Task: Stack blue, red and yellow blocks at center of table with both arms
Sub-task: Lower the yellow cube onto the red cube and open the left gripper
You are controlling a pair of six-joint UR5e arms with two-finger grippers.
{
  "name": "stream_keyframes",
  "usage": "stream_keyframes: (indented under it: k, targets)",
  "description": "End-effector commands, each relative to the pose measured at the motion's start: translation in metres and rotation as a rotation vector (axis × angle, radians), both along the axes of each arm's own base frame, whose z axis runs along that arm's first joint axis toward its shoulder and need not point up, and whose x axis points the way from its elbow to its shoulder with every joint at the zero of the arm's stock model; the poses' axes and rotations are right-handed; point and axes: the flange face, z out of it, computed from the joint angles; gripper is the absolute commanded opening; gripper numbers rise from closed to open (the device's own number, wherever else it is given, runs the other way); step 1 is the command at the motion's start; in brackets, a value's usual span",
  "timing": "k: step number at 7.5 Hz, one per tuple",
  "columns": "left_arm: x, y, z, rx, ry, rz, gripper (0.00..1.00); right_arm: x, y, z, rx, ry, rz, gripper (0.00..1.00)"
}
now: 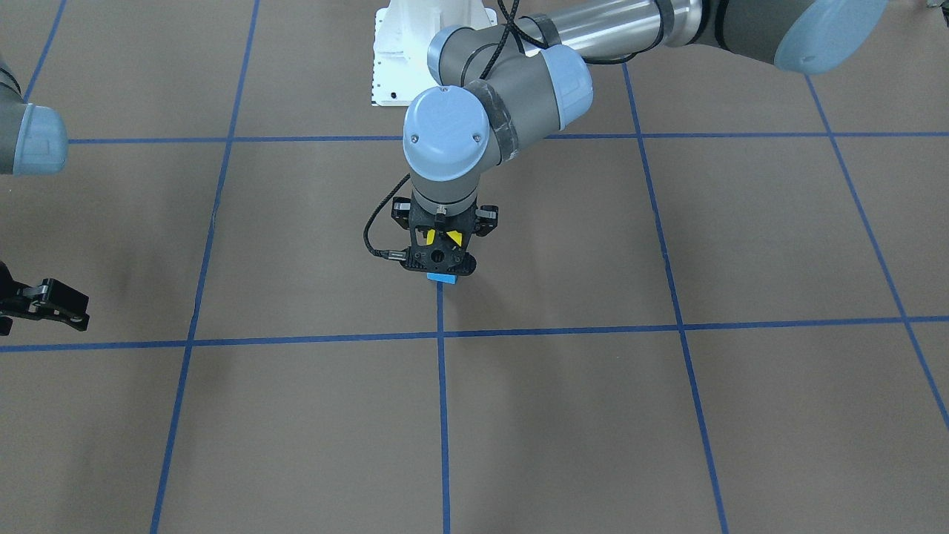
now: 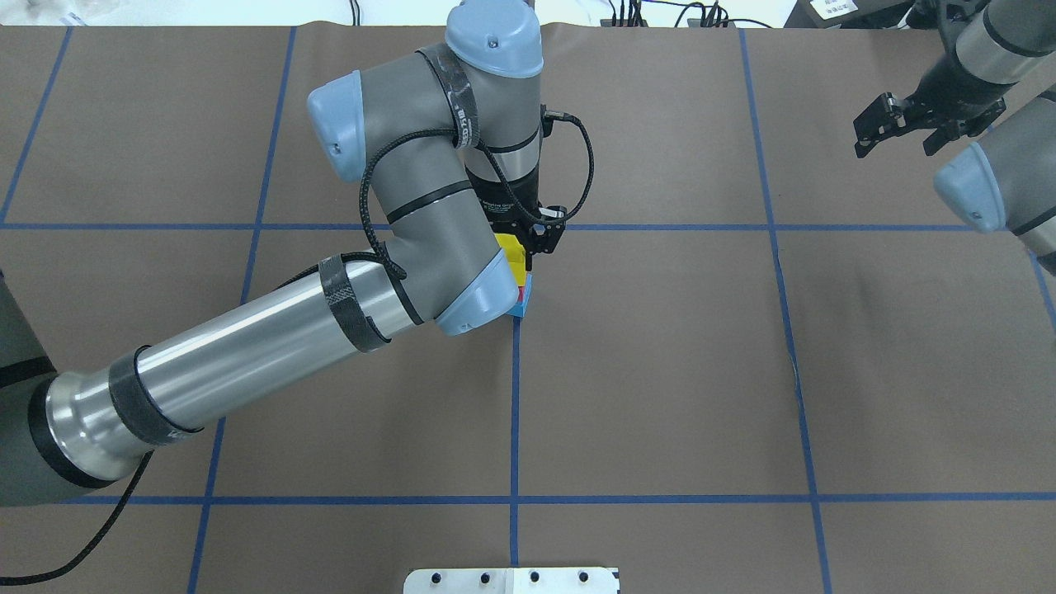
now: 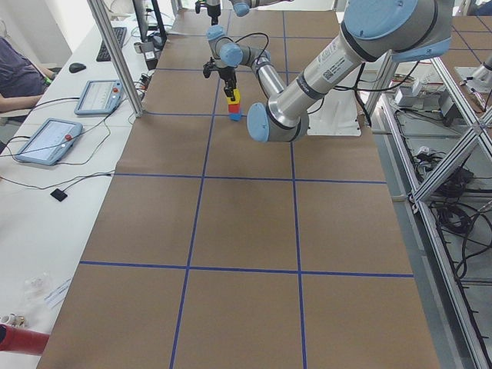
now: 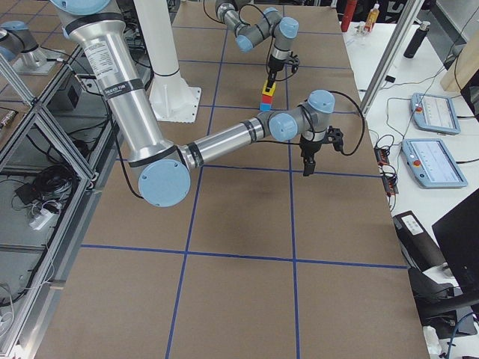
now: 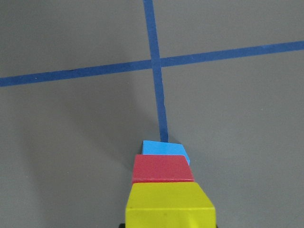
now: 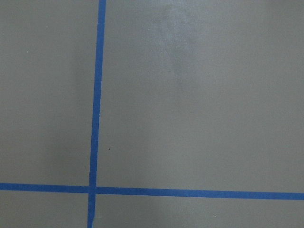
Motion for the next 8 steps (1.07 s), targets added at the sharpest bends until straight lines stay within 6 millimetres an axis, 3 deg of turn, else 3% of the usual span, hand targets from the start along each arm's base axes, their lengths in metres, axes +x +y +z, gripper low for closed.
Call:
stream_keyframes:
  k: [1,4,5,6,7,8]
  targets:
    - [0.000,0.002,0.001,0.003,0.000,0.003,1.00,0.000,0.000,0.000,-0.001,0.000,0.000,0.99]
    - [-0.008,0.005,-0.011,0.022,0.022,-0.002,1.00,0.002,-0.001,-0.002,0.000,-0.001,0.002,0.99]
    - [-0.036,0.003,-0.034,0.053,0.060,-0.027,1.00,0.006,-0.003,-0.001,0.000,-0.001,0.009,0.99]
    - [-0.080,0.005,-0.048,0.060,0.062,-0.057,1.00,0.023,-0.006,-0.001,-0.009,-0.020,0.024,0.99]
    - [-0.134,0.016,-0.036,0.068,0.056,-0.088,1.00,0.035,-0.005,0.004,0.004,-0.034,0.010,0.99]
    - [-0.202,0.030,0.034,0.163,0.055,-0.051,1.00,0.037,-0.003,0.006,0.012,-0.025,0.014,0.99]
